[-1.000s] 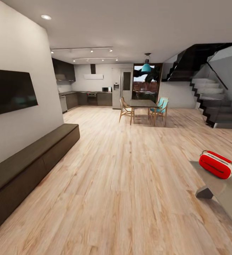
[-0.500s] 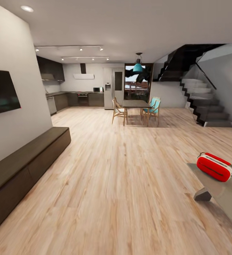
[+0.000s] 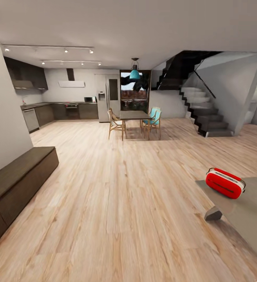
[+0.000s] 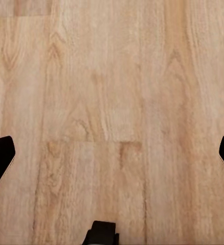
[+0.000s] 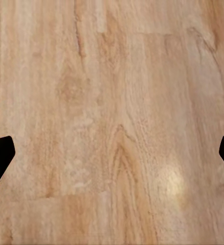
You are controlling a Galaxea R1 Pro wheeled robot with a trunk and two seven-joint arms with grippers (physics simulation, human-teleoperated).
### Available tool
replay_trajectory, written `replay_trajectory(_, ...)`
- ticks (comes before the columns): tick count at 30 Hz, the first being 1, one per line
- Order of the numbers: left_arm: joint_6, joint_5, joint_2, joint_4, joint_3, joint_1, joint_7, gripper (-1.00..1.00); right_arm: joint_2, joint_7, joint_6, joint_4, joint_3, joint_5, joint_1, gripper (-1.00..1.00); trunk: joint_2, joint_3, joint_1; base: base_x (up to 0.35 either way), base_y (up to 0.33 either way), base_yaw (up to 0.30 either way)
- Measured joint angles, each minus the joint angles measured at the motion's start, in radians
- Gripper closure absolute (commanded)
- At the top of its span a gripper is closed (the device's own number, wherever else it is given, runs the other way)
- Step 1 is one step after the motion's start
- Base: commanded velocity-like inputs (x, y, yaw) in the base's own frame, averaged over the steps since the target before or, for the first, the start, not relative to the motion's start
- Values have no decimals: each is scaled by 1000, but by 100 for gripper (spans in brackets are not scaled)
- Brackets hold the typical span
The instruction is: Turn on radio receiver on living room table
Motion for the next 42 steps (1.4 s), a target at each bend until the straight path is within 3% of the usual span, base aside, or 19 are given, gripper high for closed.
replay_trajectory(17,0,0,0,0,0,0,0,-100,0,0,0,0,0,0,0,-100,0,0,0,329,140,-256)
replay_trajectory(42,0,0,0,0,0,0,0,-100,0,0,0,0,2,0,0,-100,0,0,0,329,123,-9)
